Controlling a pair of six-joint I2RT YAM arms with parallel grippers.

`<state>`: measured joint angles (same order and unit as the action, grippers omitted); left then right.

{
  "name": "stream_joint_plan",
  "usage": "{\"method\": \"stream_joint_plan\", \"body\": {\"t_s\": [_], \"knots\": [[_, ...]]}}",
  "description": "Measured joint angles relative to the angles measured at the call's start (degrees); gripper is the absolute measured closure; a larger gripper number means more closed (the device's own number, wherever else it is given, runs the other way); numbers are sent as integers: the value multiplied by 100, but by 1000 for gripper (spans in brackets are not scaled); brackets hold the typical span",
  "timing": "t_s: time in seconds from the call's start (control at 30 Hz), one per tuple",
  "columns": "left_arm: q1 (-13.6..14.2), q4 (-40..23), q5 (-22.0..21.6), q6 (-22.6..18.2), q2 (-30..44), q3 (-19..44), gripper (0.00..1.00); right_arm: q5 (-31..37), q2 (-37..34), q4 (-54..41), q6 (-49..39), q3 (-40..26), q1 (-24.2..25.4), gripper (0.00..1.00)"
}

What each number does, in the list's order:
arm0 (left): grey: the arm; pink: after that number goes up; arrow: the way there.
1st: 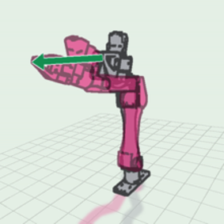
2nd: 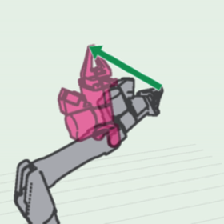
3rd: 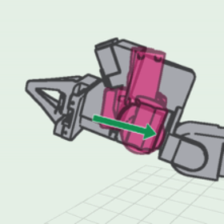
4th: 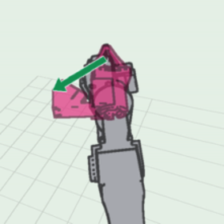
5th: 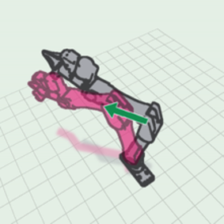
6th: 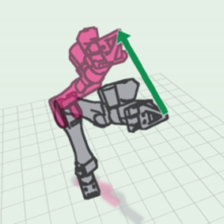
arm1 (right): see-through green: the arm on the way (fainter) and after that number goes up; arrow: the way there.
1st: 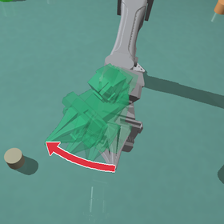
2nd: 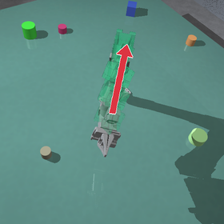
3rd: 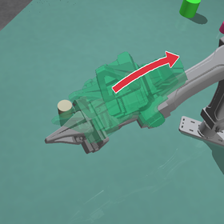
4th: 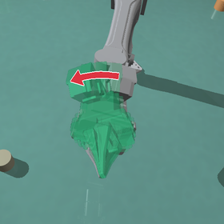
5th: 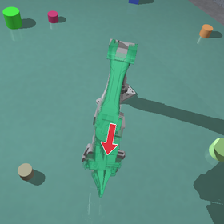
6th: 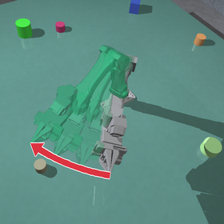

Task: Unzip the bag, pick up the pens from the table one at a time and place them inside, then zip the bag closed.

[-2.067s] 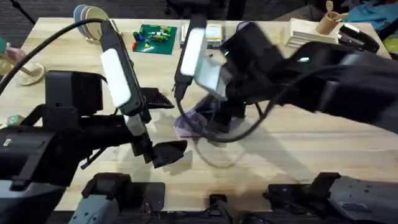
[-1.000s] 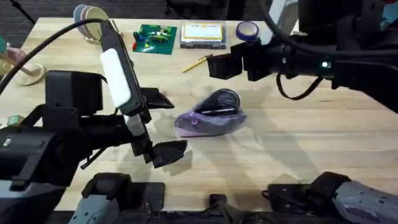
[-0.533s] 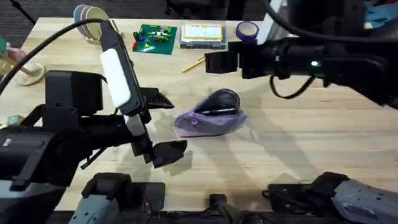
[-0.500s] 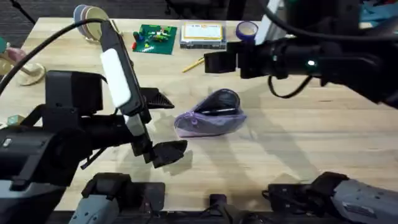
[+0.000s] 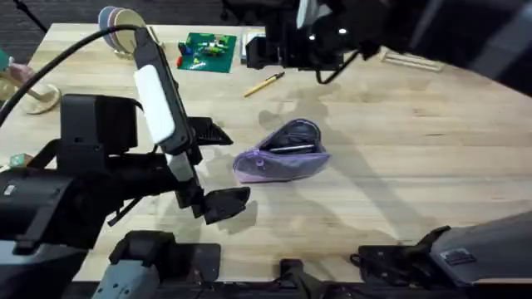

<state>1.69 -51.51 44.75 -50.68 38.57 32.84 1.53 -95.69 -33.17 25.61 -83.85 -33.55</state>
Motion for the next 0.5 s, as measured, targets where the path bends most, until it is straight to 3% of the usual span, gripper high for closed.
{"method": "stream_joint_plan", "body": {"t_s": [0.27,0.5], "knots": [[0,0,0,1,0,0,8,931,-765,327,516,-252,-181,4],[0,0,-2,0,0,0,8,1232,-1346,1398,1062,-258,-320,4]]}}
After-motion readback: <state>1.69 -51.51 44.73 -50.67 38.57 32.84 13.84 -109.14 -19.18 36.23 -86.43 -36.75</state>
